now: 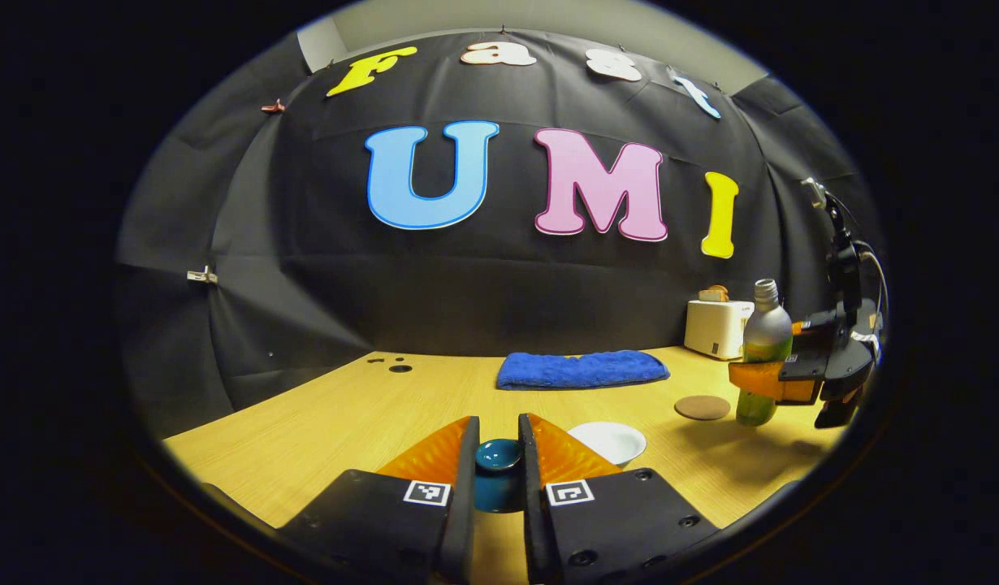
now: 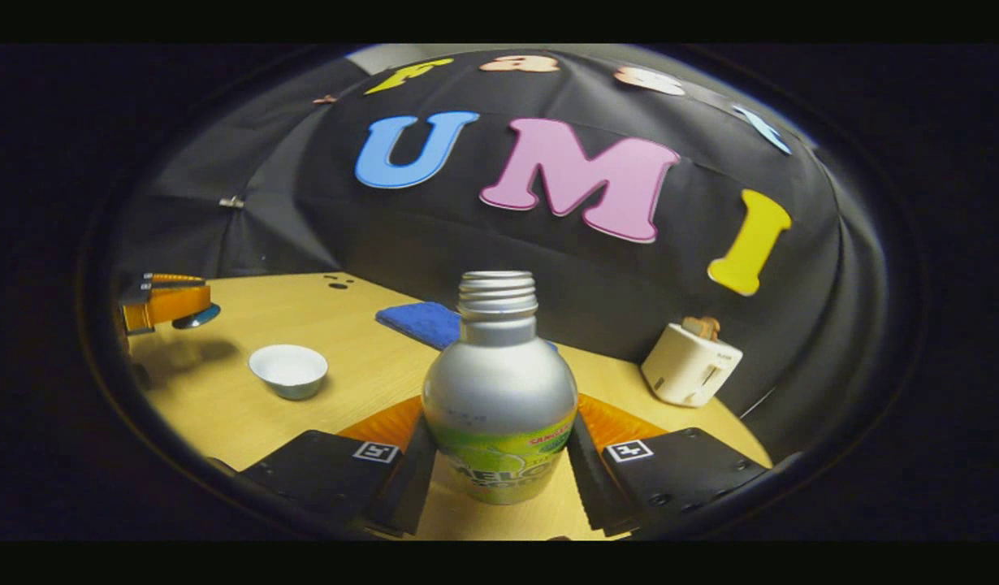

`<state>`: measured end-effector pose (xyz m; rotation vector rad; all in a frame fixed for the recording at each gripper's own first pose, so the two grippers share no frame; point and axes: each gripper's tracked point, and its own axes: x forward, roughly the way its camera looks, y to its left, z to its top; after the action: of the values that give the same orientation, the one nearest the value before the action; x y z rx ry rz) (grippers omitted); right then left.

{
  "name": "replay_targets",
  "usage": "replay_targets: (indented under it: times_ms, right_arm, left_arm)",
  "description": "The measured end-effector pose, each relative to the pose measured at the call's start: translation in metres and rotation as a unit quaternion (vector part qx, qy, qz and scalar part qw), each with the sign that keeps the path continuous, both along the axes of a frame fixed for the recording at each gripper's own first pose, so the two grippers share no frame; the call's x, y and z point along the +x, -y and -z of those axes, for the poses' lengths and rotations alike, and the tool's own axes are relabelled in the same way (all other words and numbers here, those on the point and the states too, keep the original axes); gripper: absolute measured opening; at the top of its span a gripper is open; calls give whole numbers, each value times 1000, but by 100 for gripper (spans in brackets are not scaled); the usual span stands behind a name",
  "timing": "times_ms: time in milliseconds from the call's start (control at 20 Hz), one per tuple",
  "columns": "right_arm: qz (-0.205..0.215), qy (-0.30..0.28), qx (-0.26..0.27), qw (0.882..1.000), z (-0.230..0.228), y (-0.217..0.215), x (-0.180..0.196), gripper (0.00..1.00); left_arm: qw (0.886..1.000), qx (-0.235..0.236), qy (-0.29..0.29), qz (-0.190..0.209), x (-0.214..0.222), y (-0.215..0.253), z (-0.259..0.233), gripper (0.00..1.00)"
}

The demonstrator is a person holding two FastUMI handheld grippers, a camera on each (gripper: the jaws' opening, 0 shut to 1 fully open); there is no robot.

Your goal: Open the teacup lid with one hand, grasp the water bottle and pour water into the teacup with the other hand; after pouring, place the water bottle on the coaster and then close the teacup lid.

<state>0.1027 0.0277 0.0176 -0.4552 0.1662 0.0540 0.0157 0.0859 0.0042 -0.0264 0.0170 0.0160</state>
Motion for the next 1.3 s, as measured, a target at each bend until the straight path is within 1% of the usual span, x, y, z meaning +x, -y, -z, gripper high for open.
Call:
replay_targets:
  times_ms: [50,100,200,300,400,450,500,550,700,800,850,900,1000,1150,1300]
  right_arm:
    - [-8,2,-34,999,-5,-6,6,77]
    - [-16,5,-65,998,-9,-10,10,77]
    - [-17,8,-129,991,-11,-12,23,77]
    - [-21,17,-168,985,-14,-17,32,77]
    - [-32,14,-189,981,-9,-28,40,75]
    - [-35,14,-202,979,-8,-32,43,77]
    - [-35,14,-218,975,-6,-34,44,75]
    - [-35,14,-235,971,-3,-36,46,77]
    - [-47,11,-281,958,9,-48,52,77]
    - [-53,5,-303,951,16,-53,55,77]
    - [-58,4,-315,947,20,-55,57,77]
    - [-61,5,-329,942,21,-59,59,77]
    - [-68,11,-356,932,23,-64,62,77]
    - [-80,17,-391,917,28,-69,65,77]
    - [-89,19,-418,904,32,-74,65,77]
  left_arm:
    - [1000,-2,0,-1,0,-2,1,30]
    - [1000,-4,1,-1,0,-5,1,29]
    - [1000,-1,1,0,0,-7,0,29]
    - [1000,6,5,1,-2,-12,-3,29]
    - [1000,17,10,-2,-4,-19,-8,29]
    - [1000,22,11,-4,-5,-23,-9,29]
    - [1000,24,13,-6,-6,-26,-10,29]
    - [1000,24,13,-9,-7,-31,-10,29]
    - [1000,10,9,-5,-15,-31,-10,29]
    - [1000,13,16,-1,-20,-29,-15,29]
    - [1000,19,20,-1,-21,-28,-19,31]
    - [999,24,24,-1,-23,-27,-22,29]
    - [999,32,28,-2,-25,-26,-27,29]
    - [999,35,39,-3,-29,-26,-33,31]
    - [999,32,39,-5,-30,-28,-33,30]
